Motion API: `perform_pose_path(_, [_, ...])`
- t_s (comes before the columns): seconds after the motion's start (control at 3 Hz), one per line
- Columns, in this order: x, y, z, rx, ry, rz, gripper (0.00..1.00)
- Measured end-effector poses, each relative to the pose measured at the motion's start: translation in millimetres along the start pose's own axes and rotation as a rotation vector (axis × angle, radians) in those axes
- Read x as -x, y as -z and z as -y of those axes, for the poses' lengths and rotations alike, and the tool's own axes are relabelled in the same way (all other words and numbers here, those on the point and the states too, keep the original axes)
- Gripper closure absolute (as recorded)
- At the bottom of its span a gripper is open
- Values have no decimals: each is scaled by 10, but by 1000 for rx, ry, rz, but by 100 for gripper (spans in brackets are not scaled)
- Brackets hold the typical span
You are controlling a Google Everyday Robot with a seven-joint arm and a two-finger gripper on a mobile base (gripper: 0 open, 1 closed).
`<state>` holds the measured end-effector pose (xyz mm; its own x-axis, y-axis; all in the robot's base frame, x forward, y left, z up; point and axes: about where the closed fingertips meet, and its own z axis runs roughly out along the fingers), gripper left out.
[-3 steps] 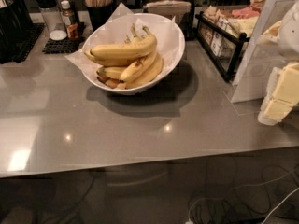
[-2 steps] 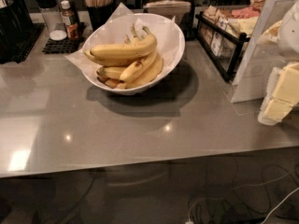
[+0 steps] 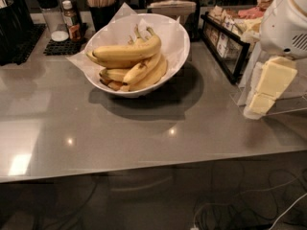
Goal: Pick banana from white bowl
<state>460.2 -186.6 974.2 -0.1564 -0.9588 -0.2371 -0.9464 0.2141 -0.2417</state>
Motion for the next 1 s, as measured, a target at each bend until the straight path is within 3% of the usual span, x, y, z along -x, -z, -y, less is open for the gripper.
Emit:
perform_pose_path(0.67, [24,29,117,-26,-5,28,0])
perform_pose_path(1.0, [420,68,336,-43,106,110,0])
